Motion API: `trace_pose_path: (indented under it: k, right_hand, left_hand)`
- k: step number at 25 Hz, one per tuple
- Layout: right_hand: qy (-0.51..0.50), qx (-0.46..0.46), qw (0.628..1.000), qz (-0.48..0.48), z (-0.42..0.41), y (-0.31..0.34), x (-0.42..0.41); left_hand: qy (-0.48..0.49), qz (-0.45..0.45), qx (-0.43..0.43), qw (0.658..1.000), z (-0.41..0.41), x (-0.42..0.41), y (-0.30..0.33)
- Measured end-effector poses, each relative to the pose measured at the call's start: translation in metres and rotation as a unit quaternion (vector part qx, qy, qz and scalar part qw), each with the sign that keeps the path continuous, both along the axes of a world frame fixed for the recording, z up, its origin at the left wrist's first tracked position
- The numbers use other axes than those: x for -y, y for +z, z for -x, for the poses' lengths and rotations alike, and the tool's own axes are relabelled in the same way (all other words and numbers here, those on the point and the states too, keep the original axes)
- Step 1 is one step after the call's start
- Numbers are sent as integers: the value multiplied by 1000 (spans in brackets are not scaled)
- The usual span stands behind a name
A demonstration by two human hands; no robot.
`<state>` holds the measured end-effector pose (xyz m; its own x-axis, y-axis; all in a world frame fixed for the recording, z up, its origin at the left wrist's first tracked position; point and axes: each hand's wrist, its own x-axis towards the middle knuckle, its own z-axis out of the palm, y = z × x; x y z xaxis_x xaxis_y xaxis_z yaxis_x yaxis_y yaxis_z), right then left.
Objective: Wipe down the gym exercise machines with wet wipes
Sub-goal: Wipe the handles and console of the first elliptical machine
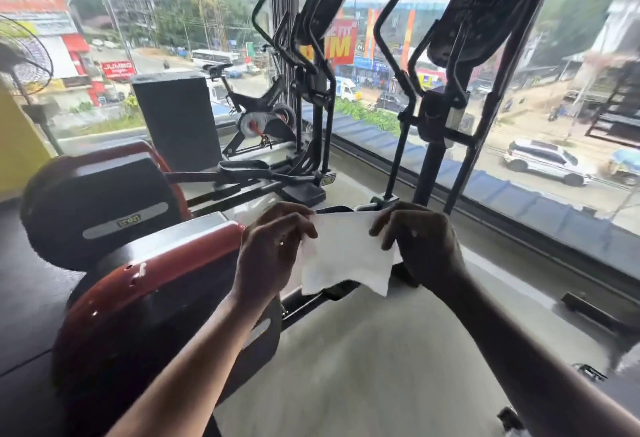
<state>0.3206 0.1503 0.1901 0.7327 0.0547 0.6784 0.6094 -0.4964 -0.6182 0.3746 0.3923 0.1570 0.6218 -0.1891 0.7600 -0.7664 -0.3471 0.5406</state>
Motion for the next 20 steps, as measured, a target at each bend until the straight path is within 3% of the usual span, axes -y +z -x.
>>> trace_pose_path:
  k: [5, 9, 14, 20]
  right_hand:
    - [24, -113, 971, -207, -68, -5, 46]
    - [59, -203, 917, -339, -105, -8, 84]
    - [-32, -239, 959, -147, -149, -20, 114]
    - [-93, -248, 958, -106, -213, -6, 142]
  left_hand:
    - [-64, -34, 2, 997, -78, 41, 13]
    - [-152, -22, -97, 983, -136, 75, 13]
    - [-175, -33, -182, 967, -199, 114, 11]
    - [-182, -64, -174, 966, -284, 152, 16]
